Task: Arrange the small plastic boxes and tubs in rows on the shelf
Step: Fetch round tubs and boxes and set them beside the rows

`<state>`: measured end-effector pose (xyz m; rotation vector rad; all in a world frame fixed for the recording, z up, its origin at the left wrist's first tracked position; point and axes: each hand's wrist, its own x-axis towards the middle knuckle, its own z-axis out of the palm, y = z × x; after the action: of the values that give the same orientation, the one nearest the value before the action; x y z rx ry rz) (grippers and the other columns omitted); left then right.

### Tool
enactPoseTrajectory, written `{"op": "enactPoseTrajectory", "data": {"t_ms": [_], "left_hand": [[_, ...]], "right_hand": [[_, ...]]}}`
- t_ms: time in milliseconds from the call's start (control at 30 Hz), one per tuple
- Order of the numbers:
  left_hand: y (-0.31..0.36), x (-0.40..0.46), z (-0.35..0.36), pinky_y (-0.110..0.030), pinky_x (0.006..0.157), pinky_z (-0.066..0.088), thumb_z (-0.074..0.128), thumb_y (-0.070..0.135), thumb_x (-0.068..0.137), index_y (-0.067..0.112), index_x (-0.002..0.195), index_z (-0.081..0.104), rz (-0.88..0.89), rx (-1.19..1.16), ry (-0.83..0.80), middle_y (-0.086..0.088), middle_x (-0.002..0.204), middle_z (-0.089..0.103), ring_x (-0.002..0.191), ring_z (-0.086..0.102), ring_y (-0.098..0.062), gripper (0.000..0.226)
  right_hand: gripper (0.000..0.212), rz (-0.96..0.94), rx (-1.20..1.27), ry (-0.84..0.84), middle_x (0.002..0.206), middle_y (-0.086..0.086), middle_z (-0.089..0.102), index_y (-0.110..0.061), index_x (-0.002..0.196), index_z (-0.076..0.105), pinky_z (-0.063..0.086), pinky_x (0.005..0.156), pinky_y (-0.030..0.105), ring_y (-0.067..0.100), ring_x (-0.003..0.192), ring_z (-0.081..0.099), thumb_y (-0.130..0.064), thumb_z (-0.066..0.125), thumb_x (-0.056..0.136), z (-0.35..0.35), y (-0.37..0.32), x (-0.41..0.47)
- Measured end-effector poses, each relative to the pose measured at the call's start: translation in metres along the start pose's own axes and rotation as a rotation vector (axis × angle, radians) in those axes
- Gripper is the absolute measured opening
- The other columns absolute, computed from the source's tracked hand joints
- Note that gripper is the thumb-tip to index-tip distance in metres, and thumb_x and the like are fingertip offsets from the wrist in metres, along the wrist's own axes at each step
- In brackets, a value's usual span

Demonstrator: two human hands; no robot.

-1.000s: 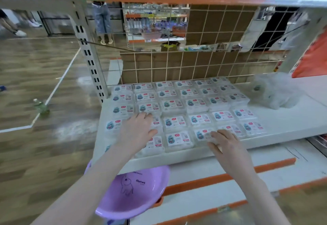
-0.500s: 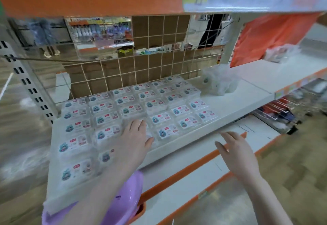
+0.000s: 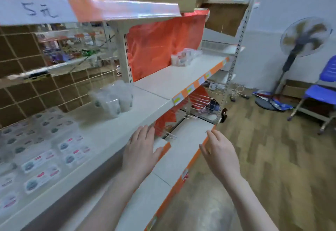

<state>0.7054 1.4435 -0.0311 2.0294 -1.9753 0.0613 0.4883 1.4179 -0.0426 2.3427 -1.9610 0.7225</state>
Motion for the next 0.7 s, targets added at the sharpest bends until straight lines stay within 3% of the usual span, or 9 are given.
{"op": "enactPoseTrajectory", "data": {"t_ms": [300,700], "left_hand": [[0.151,0.129,0.052,-0.034,0.115,0.015,0.046,0.049,0.092,0.022,0.149,0.019,0.041,-0.109,-0.035,0.001,0.157,0.016,0.145,0.011,-0.017,0.069],[0.173,0.348,0.133,-0.034,0.113,0.019,0.051,0.046,0.091,0.017,0.146,0.027,-0.029,-0.129,0.032,-0.003,0.155,0.022,0.143,0.016,-0.019,0.067]], "right_hand": [[0.039,0.026,-0.108,-0.011,0.112,0.014,0.057,-0.003,0.115,0.056,0.040,0.092,0.037,0.032,0.106,0.052,-0.030,0.059,0.088,-0.023,0.149,0.096],[0.040,-0.057,-0.008,0.062,0.108,0.017,0.063,0.001,0.112,0.062,0.048,0.085,0.040,0.035,0.101,0.060,-0.020,0.071,0.080,0.052,0.232,0.312]]}}
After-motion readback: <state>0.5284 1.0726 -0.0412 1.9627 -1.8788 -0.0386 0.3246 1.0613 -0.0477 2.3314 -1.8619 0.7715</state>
